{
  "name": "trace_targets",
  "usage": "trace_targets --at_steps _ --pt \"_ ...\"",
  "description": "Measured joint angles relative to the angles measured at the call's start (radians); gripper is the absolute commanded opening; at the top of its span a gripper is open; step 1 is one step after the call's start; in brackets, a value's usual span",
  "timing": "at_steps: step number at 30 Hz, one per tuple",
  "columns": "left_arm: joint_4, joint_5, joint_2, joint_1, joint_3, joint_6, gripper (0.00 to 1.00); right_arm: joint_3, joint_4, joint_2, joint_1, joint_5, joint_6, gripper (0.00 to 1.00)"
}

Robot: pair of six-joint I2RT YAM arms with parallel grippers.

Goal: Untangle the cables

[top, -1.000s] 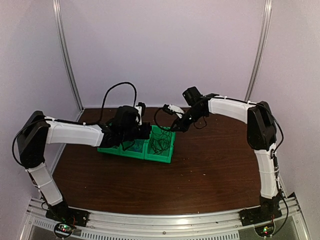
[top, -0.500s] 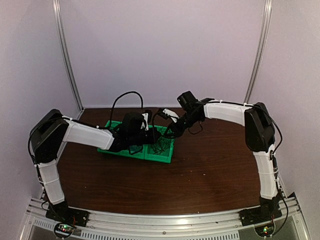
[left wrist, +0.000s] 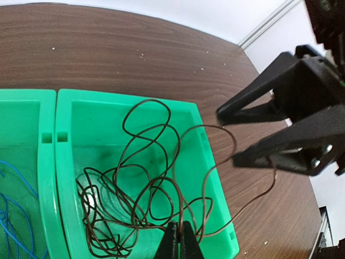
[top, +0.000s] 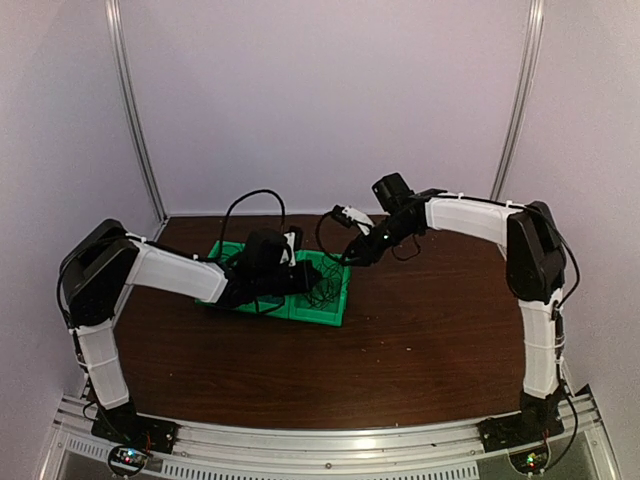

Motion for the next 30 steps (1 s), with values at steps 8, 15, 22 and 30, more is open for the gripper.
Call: trace_targets --at_steps 8,15,22,30 --pt "-0.019 -0.053 -0.006 0.0 -0.006 -0.006 0.0 -0.047 0.021 -0.129 -0.057 0.042 0.0 0.43" --pt "-0.064 -0.097 -0.008 0.0 0.002 0.008 0.21 -0.082 0.019 -0.222 -0.089 0.069 -0.011 0.45" --pt "-0.15 -0.146 -0.009 0.0 0.072 0.074 0.47 -0.202 0.022 -0.365 -0.16 0.087 -0.015 0.48" --pt "-0.246 -0.171 -0.071 0.0 0.121 0.184 0.68 -0.314 0.044 -0.59 -0.273 0.094 -0.008 0.57"
